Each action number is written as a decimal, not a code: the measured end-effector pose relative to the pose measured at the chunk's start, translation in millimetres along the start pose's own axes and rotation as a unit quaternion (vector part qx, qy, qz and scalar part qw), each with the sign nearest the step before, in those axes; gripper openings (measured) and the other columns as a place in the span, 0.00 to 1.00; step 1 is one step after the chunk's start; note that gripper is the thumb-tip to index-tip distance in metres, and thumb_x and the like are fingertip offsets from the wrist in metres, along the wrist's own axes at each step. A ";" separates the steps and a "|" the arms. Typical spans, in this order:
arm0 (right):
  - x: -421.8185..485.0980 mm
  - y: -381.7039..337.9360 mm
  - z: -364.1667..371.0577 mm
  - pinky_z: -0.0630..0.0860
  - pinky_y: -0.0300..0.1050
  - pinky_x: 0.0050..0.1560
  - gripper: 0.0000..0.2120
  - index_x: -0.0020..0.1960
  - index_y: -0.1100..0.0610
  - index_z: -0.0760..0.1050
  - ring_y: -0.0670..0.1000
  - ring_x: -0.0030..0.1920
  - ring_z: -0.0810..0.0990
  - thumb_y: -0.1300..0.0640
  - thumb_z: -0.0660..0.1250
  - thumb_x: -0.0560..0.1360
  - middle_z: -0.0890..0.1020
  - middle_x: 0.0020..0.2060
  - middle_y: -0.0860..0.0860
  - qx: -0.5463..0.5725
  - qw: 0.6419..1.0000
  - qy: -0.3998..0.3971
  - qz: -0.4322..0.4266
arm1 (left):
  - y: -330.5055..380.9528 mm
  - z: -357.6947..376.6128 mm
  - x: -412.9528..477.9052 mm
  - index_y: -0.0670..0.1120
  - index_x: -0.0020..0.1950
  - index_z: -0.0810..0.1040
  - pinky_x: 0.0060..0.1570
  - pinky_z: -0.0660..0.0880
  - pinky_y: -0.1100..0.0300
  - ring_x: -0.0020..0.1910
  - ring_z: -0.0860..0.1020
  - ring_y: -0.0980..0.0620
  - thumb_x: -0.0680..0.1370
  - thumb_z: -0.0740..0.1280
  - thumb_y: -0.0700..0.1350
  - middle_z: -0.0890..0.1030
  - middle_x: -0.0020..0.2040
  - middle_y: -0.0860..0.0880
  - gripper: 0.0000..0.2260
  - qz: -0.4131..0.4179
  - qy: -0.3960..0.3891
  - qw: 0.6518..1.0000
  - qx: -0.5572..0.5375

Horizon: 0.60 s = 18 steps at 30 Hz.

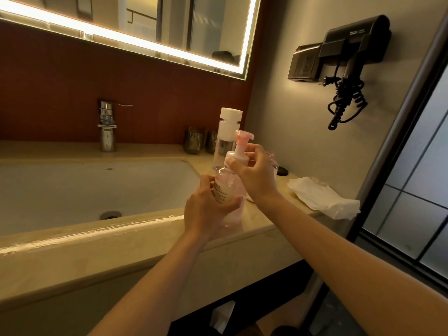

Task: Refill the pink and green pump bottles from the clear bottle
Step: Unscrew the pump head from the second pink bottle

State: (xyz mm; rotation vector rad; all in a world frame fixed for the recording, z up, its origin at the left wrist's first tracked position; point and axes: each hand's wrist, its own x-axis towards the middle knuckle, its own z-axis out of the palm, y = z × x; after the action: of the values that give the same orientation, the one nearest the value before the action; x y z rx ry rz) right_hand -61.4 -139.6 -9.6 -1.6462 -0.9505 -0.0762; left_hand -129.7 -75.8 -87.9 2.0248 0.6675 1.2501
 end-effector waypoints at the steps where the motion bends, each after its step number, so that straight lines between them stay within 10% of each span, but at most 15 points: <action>1: -0.7 -0.3 -1.0 0.74 0.33 0.45 0.23 0.65 0.53 0.66 0.45 0.49 0.75 0.52 0.69 0.73 0.74 0.53 0.44 0.003 1.000 0.002 -0.007 | -0.4 -0.2 -0.2 0.46 0.60 0.68 0.44 0.78 0.58 0.48 0.78 0.51 0.65 0.75 0.57 0.78 0.55 0.48 0.30 0.001 0.000 1.000 0.000; 12: 22.1 -10.5 -29.6 0.74 0.28 0.41 0.23 0.67 0.54 0.66 0.46 0.51 0.77 0.53 0.67 0.74 0.77 0.58 0.49 0.058 0.997 0.021 -0.045 | -4.1 5.6 12.5 0.46 0.60 0.69 0.45 0.79 0.55 0.48 0.75 0.54 0.64 0.76 0.54 0.78 0.56 0.47 0.30 0.000 -0.048 0.998 -0.027; 18: 45.1 -2.8 -76.5 0.78 0.45 0.54 0.19 0.62 0.55 0.71 0.48 0.52 0.79 0.51 0.68 0.74 0.80 0.53 0.50 0.133 0.978 0.155 -0.033 | -0.7 22.3 22.7 0.49 0.61 0.67 0.50 0.78 0.55 0.51 0.73 0.56 0.65 0.76 0.52 0.76 0.59 0.49 0.30 -0.028 -0.077 0.995 -0.057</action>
State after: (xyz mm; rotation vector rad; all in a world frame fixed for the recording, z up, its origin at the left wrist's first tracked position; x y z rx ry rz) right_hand -0.4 -180.1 40.8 -1.3090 -0.7406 -0.2349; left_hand -100.2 -65.2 -82.7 1.9706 0.5632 1.0633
